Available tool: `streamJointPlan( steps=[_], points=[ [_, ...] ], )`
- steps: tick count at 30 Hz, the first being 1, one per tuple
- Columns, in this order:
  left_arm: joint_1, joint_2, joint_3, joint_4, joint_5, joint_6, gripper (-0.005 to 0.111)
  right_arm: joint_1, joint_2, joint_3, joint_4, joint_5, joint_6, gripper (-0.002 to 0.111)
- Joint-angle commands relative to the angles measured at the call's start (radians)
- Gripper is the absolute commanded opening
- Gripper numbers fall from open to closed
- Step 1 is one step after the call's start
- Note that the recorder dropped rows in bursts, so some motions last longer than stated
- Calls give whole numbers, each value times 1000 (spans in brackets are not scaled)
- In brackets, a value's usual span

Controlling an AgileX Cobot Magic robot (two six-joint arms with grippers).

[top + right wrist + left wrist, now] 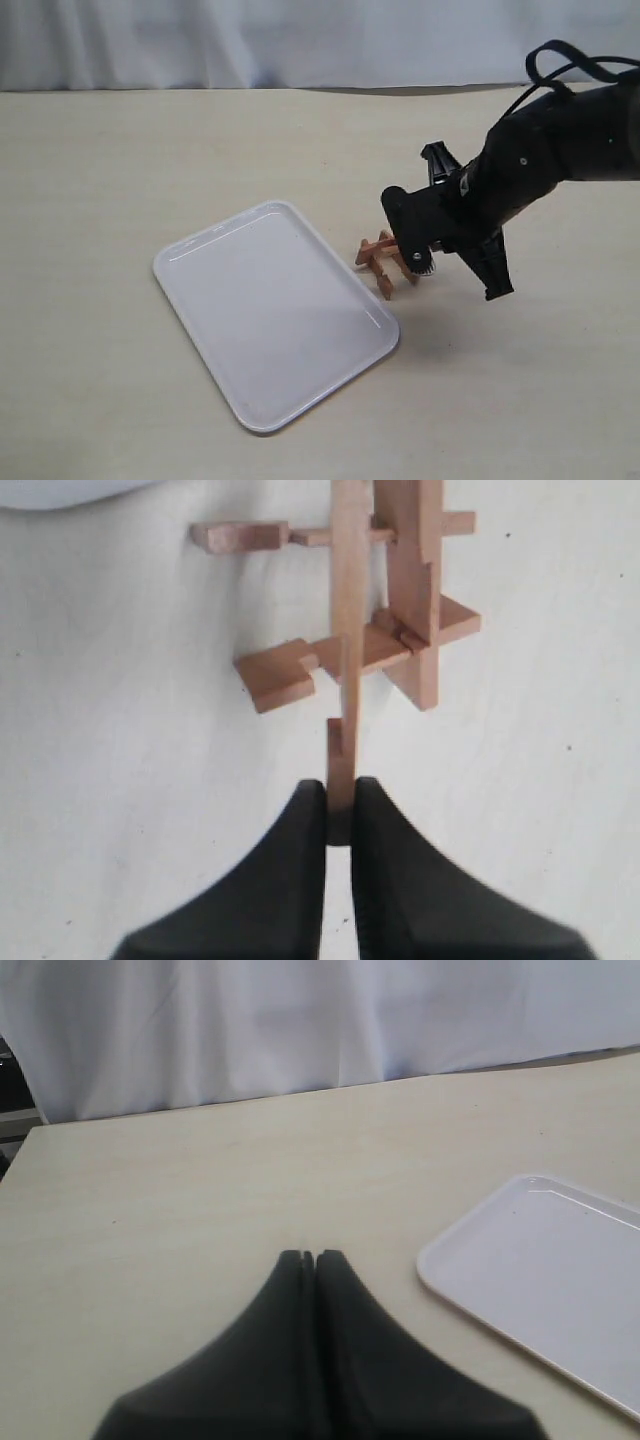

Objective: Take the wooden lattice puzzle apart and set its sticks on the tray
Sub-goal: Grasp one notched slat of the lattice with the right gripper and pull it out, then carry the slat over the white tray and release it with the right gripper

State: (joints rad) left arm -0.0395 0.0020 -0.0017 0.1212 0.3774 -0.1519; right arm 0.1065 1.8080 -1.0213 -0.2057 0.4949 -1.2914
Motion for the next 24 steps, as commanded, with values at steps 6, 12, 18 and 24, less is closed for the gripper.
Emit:
streamJointPlan(
  steps=[6,12,18,24],
  points=[
    [-8,-2,2,0,-17,0,0,1,-71,-1,70,66,28,5],
    [-8,-2,2,0,-17,0,0,84,-121,-1,180,-72,28,5],
    [-8,-2,2,0,-17,0,0,225,-112,-1,389,-186,28,5],
    [-8,-2,2,0,-17,0,0,347,-110,-1,398,-234,95,5]
  ],
)
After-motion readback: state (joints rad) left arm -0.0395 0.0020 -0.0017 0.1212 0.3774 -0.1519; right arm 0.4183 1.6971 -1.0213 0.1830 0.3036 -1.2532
